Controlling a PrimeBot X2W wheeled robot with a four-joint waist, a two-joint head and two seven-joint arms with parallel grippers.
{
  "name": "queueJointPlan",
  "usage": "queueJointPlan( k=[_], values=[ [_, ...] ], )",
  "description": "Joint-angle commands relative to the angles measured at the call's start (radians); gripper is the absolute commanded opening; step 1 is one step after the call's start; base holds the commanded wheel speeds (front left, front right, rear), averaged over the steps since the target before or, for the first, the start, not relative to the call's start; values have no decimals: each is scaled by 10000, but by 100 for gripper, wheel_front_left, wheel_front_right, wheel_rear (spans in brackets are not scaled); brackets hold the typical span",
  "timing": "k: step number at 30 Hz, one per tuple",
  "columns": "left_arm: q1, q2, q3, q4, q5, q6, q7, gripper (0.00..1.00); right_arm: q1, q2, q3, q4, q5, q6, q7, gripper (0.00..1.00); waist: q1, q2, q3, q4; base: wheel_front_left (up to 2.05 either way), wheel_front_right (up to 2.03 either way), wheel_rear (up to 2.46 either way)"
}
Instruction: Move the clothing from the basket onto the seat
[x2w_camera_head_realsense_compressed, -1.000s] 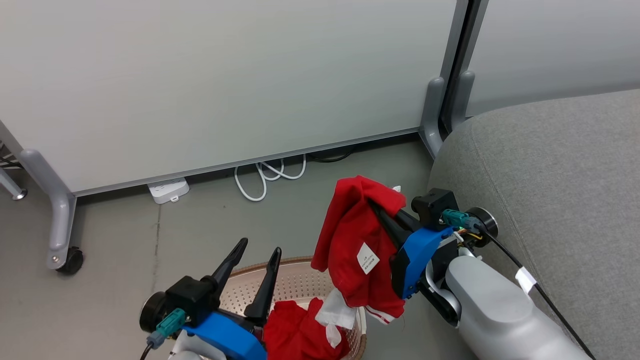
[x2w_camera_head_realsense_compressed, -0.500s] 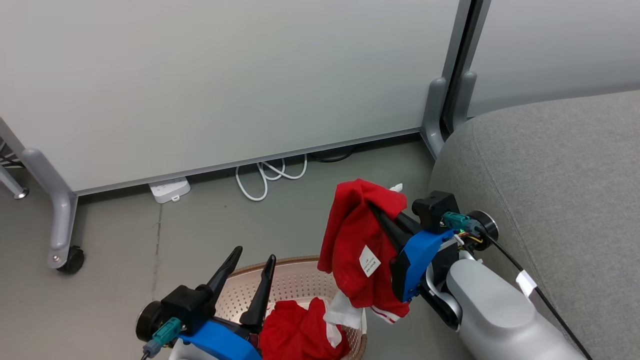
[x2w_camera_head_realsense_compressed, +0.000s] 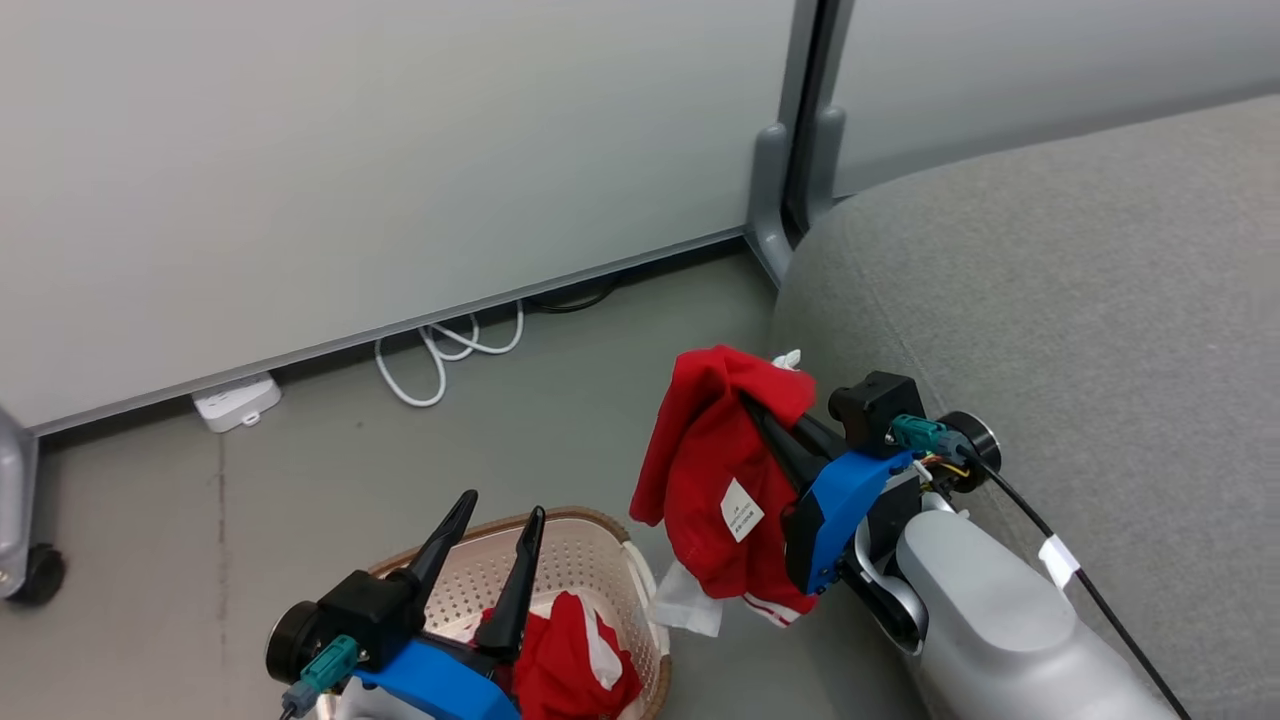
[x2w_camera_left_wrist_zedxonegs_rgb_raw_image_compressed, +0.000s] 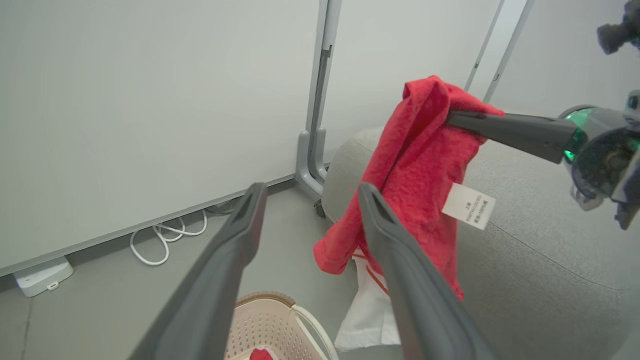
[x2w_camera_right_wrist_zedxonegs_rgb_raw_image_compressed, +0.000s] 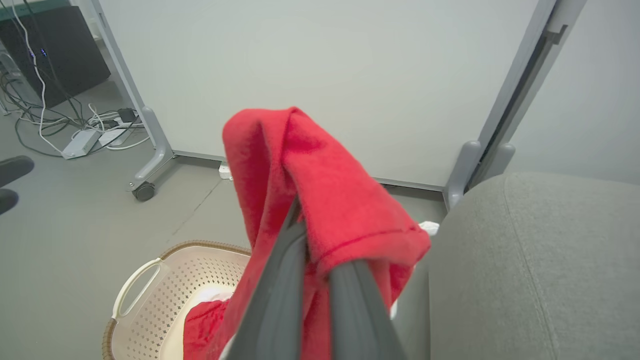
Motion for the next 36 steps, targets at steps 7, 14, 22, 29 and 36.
queueJointPlan(
  k=[7, 14, 22, 29, 36],
  values=[
    [-245, -50, 35, 68, 208, -104, -28, 100, 139, 72, -162, -119, -96, -7, -15, 0, 0, 0, 223, -1662, 0, 0, 0],
    [-306, -50, 67, 59, 285, -141, -28, 100, 237, 34, -309, -161, -154, -7, -29, 0, 0, 0, 295, -2752, 0, 0, 0],
    [-322, -86, 52, 65, 332, -162, -28, 100, 371, -35, -436, -227, -184, -7, -15, 0, 0, 0, 366, -3484, 0, 0, 0],
    [-431, -121, -52, 112, 332, -165, -28, 100, 520, -106, -618, -322, -248, -7, 11, 0, 0, 0, 442, -3641, 0, 0, 0],
    [-424, -28, -189, 112, 252, -168, -28, 100, 638, -31, -731, -414, -330, -7, 81, 0, 0, 0, 440, -3641, 0, 0, 0]
  ],
)
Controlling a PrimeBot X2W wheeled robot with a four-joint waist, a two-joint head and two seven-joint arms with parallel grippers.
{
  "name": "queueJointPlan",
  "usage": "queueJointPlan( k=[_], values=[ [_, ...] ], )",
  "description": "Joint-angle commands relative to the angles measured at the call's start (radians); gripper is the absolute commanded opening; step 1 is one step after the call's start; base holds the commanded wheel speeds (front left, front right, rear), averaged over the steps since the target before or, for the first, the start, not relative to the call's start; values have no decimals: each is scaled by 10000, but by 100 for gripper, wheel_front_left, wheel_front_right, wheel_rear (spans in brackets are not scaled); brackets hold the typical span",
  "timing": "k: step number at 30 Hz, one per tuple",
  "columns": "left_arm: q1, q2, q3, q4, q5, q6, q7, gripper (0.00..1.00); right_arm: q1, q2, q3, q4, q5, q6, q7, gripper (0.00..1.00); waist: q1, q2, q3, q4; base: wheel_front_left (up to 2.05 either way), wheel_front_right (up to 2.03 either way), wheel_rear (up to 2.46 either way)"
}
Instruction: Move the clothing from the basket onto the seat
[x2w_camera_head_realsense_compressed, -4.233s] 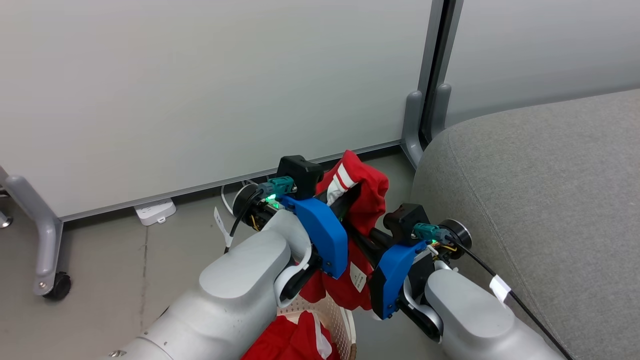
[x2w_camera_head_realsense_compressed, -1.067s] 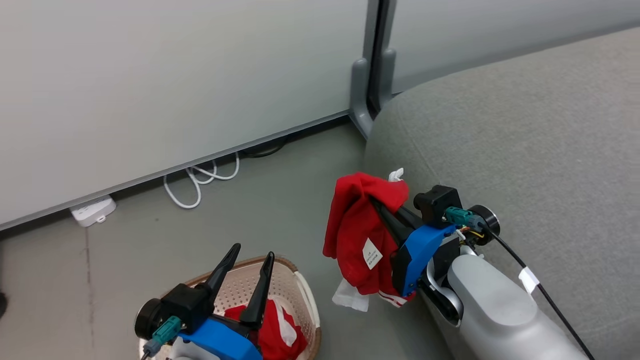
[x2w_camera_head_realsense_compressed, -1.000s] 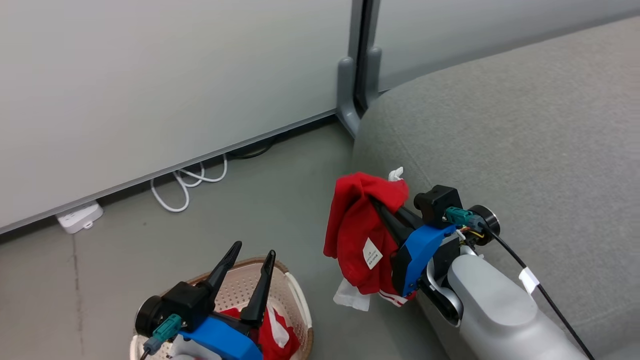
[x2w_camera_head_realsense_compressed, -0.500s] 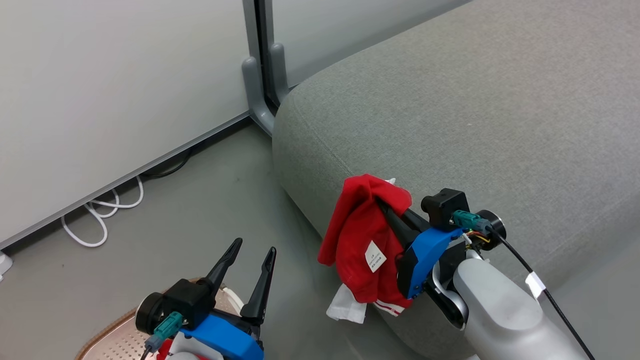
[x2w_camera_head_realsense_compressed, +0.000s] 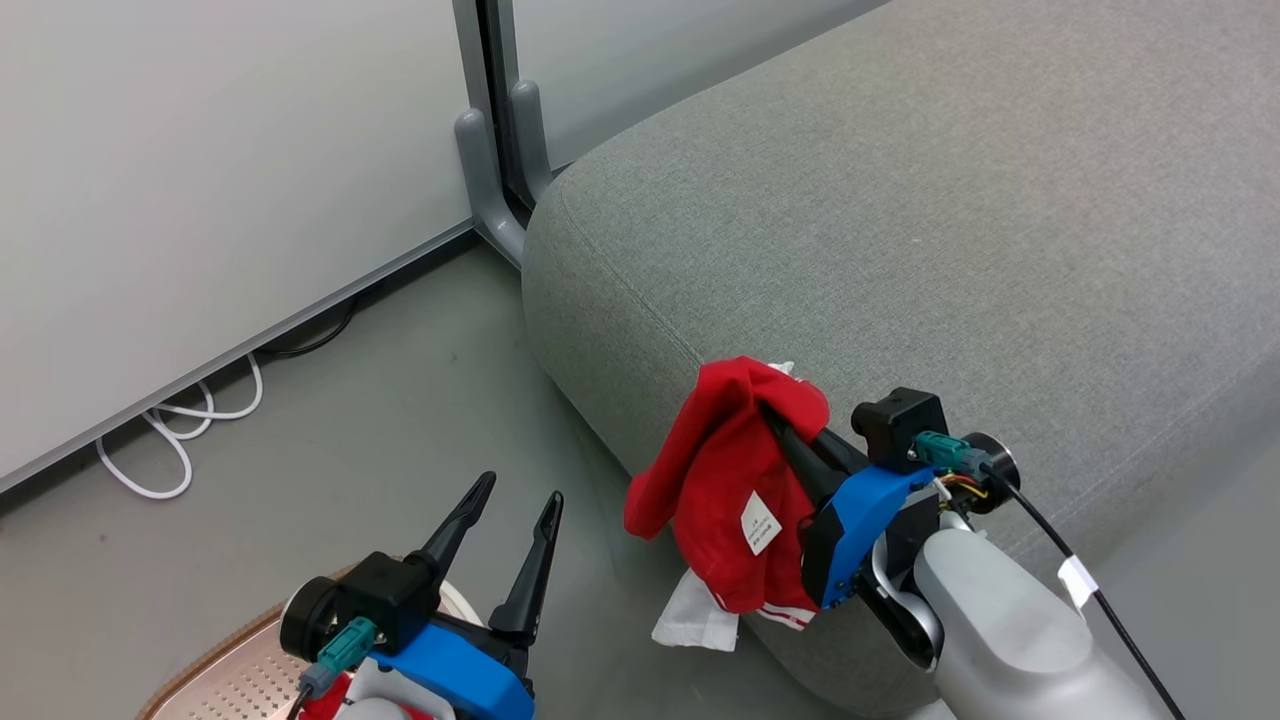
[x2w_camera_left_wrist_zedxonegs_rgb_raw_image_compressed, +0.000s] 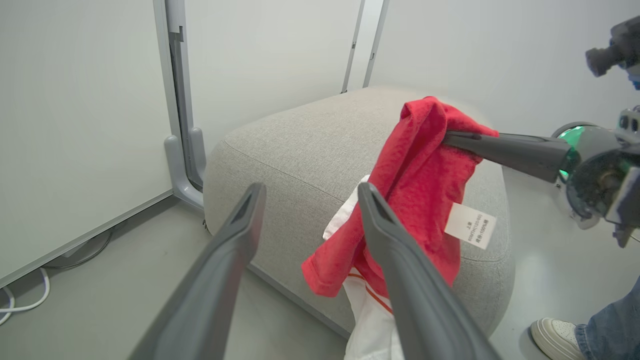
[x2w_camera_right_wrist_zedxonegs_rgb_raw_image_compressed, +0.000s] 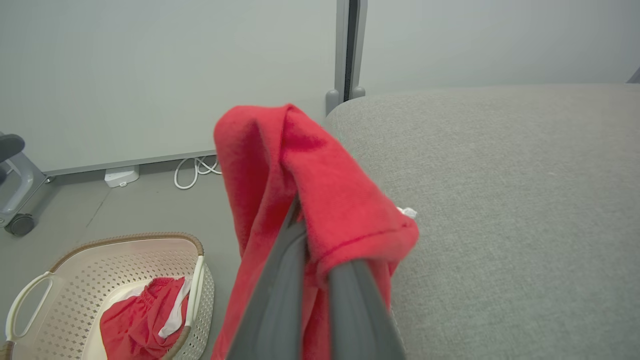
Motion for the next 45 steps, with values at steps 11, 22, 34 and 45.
queueJointPlan(
  k=[11, 22, 34, 45],
  values=[
    [-480, 254, -415, -270, 80, -39, -27, 100, -1663, -839, -897, 46, -110, -7, 362, 0, 0, -1, 817, 595, 0, 0, 0],
    [-1912, 1075, -1457, -857, 232, -40, -28, 100, -4847, -3431, -3005, 706, -509, -8, 43, 0, 0, -1, 2971, 1843, 0, 0, 0],
    [-3543, 1476, -2144, -1410, 330, -41, -1, 100, -4327, -4078, -5175, 2085, -1053, -7, -742, 0, 0, -1, 4933, 2773, 0, 0, 0],
    [-3787, 1515, -2169, -1338, 336, -33, -21, 100, -3762, -3717, -6225, 2950, -1665, -7, -1078, 0, 0, -1, 5191, 3049, 0, 0, 0]
  ],
)
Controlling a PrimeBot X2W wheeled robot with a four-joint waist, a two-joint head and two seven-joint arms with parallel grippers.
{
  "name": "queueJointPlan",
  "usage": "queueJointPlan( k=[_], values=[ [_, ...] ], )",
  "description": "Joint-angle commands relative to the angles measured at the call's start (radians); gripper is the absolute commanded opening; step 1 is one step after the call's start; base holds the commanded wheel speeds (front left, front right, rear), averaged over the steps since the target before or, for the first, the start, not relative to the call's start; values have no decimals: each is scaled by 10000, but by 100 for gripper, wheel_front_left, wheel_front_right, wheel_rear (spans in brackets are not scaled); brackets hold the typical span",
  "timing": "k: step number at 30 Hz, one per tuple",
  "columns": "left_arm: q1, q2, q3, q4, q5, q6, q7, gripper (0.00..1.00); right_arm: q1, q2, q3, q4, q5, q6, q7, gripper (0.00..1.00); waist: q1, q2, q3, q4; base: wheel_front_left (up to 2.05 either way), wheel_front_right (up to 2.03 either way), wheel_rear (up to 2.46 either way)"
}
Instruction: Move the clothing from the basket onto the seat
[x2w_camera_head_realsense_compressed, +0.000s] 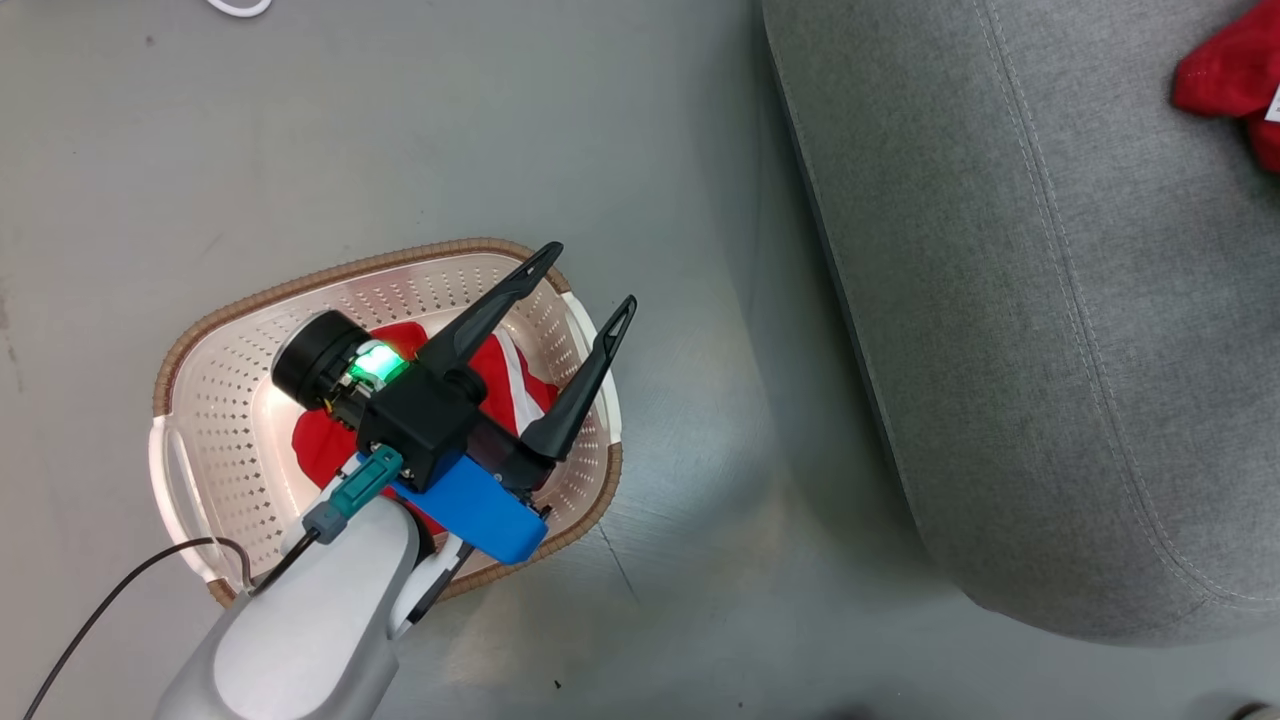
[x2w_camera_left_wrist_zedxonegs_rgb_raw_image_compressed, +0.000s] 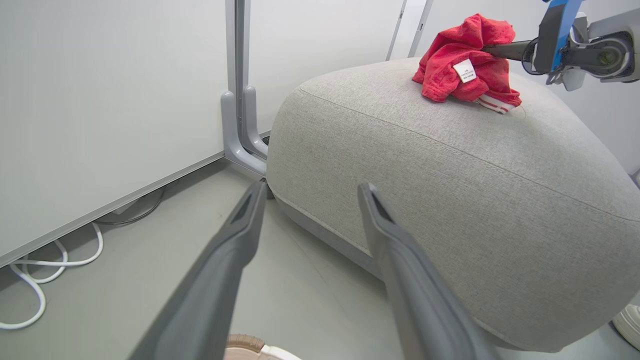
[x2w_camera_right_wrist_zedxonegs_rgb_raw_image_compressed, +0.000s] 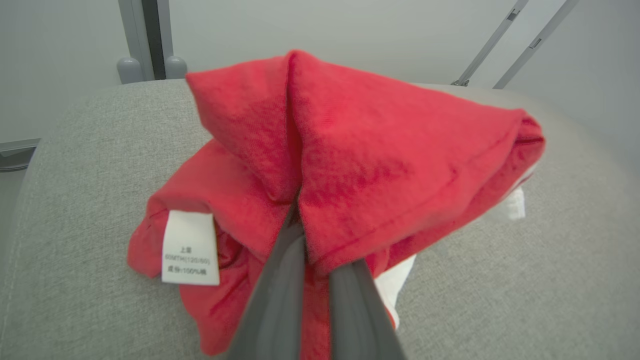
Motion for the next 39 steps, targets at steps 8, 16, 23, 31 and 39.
queueJointPlan(
  k=[8, 16, 23, 31, 39],
  values=[
    [-13, -66, 160, 86, 42, -20, -30, 100, -84, 380, -357, 61, -365, -7, -84, 36, -2, 0, -198, -73, 0, 0, 0],
    [426, -538, 221, 378, -174, -27, -32, 100, 504, 216, -361, 46, -547, -8, -90, 100, -2, 0, -1331, 191, 0, 0, 0],
    [1397, -1125, 749, 770, -427, -31, -31, 100, 1604, 165, -15, -488, -670, -7, -67, 100, -2, 0, -2927, 567, 0, 0, 0],
    [2526, -1586, 1529, 1128, -668, -35, -31, 100, 3051, 469, 357, -1713, -555, -7, 115, 100, -2, 0, -4294, 1011, 0, 0, 0],
    [3580, -1800, 2635, 1167, -638, -37, -32, 100, 5419, 1265, 504, -4521, -830, -7, 668, 100, -2, 0, -5300, 1549, 0, 0, 0]
  ],
)
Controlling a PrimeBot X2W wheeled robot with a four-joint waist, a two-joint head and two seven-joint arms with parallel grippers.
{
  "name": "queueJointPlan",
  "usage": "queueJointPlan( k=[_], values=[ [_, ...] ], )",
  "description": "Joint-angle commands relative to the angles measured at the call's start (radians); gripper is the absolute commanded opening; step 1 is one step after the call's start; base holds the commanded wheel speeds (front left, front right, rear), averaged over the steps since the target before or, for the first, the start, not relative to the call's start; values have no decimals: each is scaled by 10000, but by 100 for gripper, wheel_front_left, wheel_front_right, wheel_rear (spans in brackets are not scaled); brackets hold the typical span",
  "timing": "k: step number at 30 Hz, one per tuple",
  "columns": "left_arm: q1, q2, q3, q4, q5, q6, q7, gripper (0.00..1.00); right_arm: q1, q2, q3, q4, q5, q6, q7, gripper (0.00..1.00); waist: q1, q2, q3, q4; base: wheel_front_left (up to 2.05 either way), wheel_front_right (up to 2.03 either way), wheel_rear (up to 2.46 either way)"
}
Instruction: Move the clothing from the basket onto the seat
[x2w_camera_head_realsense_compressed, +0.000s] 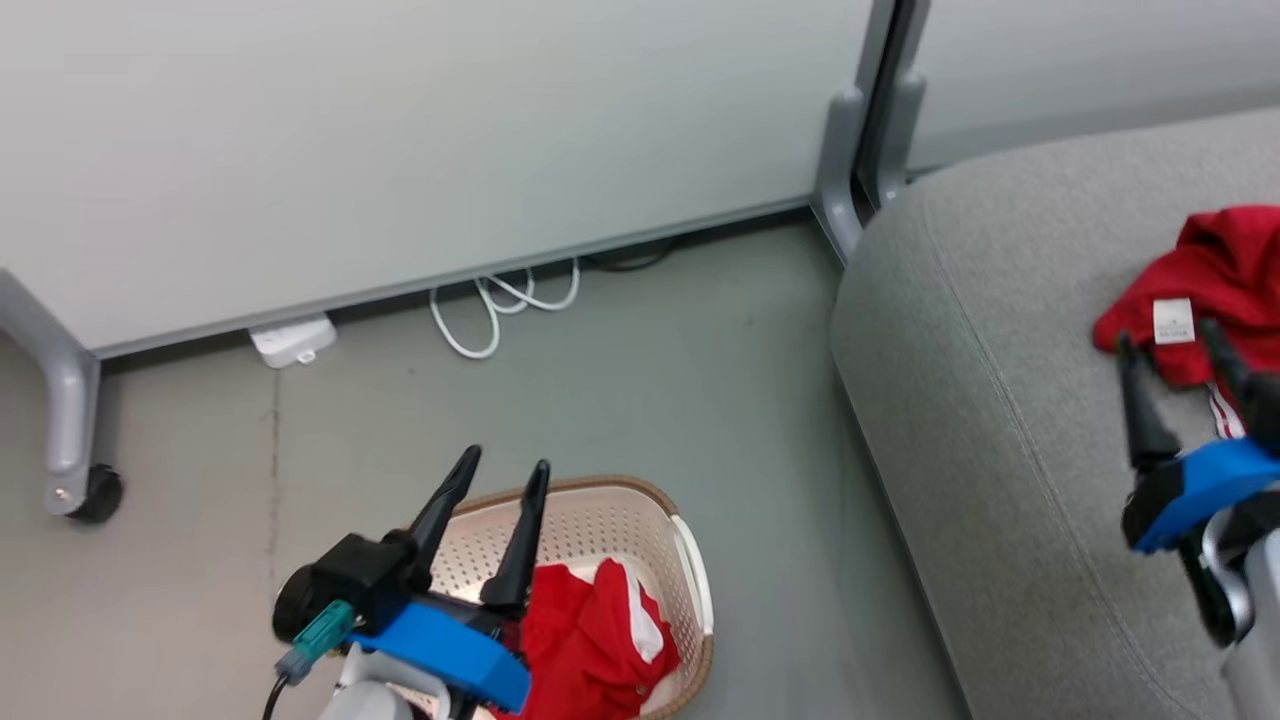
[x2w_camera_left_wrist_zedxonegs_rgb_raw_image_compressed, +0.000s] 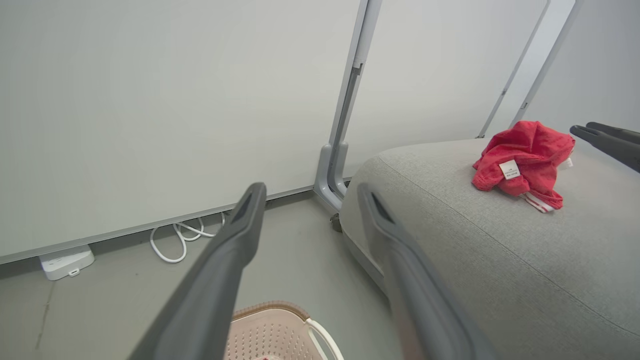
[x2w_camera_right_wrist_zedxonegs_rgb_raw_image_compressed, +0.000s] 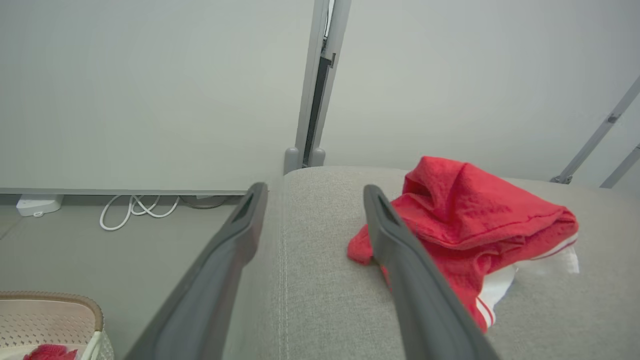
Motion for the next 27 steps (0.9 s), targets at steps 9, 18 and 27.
queueJointPlan(
  k=[9, 18, 27],
  values=[
    [863, 1, 1143, 146, 262, -38, -28, 100, 2735, 1267, -462, -3787, -671, -7, 1007, 100, 4, -1, -898, 734, 0, 0, 0],
    [1171, -46, 2083, 251, 365, -39, -26, 100, 4600, 2366, -462, -5827, -1199, -8, 1510, 100, 4, -1, -1231, 1131, 0, 0, 0],
    [1414, -75, 2627, 357, 476, -39, -26, 100, 5148, 2728, -327, -6316, -1590, -8, 1718, 100, 4, -1, -1306, 1270, 0, 0, 0]
  ],
)
